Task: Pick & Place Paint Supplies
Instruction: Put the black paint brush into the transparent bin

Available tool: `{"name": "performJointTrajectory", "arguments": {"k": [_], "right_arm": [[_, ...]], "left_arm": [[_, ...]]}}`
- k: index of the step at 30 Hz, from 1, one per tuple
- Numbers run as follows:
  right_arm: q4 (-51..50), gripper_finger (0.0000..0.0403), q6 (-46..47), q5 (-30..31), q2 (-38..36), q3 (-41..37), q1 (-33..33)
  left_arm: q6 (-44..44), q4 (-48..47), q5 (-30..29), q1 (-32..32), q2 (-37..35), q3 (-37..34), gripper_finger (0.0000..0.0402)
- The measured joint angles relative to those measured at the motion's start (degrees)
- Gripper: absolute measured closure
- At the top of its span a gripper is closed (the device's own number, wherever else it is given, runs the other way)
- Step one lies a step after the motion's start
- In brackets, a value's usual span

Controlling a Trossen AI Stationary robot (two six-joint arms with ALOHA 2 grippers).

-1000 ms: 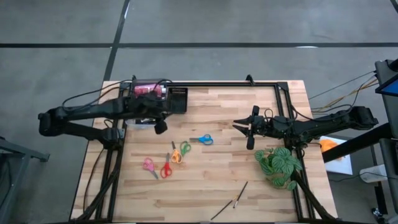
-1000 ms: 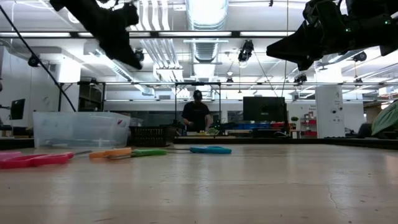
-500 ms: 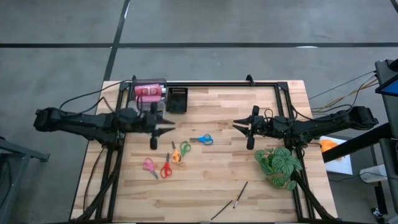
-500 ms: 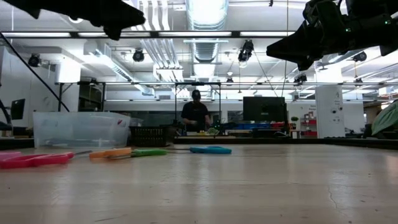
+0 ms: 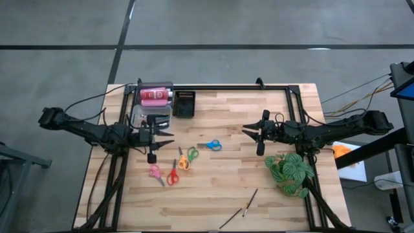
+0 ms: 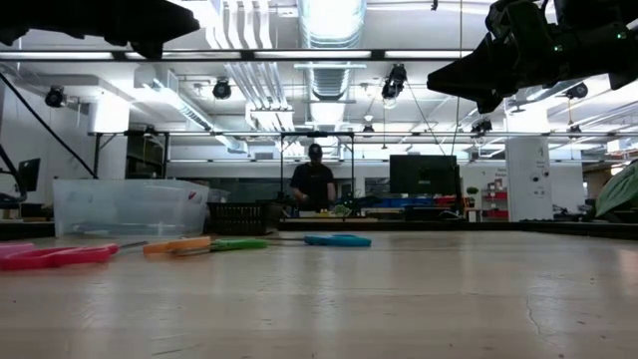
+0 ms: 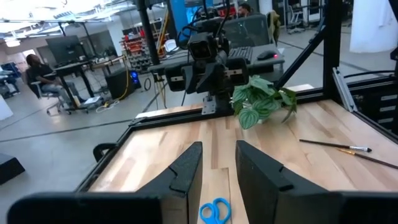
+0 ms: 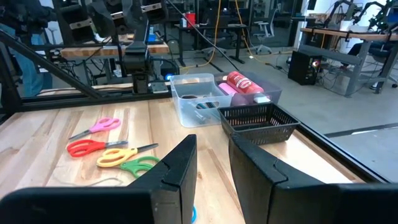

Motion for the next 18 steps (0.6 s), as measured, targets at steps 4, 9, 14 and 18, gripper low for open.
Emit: {"name": "performJointTrajectory", "arguments": {"k": [4, 9, 14, 18], "right_arm": [[0.0, 0.0312, 0.0, 0.0, -0.01, 0.0, 0.02], [0.02, 0.0312, 0.0, -0.01, 0.0, 0.0, 0.0], [0.0, 0.0312, 0.0, -0.02, 0.0, 0.0, 0.0], [0.02, 0.0312, 0.01, 0.0, 0.0, 0.0, 0.02]], "left_arm": [[0.15, -0.19, 0.17, 0.0, 0.02, -0.1, 0.0303], [-0.11, -0.2, 0.17, 0.0, 0.05, -0.1, 0.0303], [0.87, -0.22, 0.17, 0.0, 0.07, -0.1, 0.0303], [1.01, -0.22, 0.17, 0.0, 0.07, -0.1, 0.0303]]}}
